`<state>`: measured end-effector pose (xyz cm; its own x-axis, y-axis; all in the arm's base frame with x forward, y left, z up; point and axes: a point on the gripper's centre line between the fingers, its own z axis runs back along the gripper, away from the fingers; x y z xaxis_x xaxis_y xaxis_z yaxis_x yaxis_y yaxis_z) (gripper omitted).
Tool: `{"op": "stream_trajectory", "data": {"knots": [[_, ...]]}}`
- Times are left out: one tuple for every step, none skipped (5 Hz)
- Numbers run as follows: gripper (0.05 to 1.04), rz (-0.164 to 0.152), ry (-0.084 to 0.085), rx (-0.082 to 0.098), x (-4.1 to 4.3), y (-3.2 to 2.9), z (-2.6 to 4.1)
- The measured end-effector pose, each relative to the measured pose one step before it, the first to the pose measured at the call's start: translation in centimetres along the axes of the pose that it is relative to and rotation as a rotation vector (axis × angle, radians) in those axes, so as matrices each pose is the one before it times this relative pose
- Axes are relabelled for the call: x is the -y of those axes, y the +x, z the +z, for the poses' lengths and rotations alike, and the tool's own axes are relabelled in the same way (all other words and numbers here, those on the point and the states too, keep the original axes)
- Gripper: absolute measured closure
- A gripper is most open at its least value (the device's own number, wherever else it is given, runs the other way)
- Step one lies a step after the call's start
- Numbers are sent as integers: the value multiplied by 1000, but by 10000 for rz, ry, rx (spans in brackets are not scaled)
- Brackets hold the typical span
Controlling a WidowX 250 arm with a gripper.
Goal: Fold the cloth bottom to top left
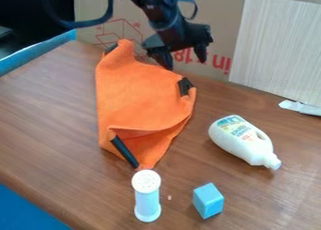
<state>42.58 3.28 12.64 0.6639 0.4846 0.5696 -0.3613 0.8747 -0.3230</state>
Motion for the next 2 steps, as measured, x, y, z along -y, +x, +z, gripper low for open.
{"op": "stream_trajectory", "data": {"knots": [[82, -1758, -632, -2009, -1495, 2034, 3335], [83, -2273, 304, -2114, -3589, -1255, 3586]]}}
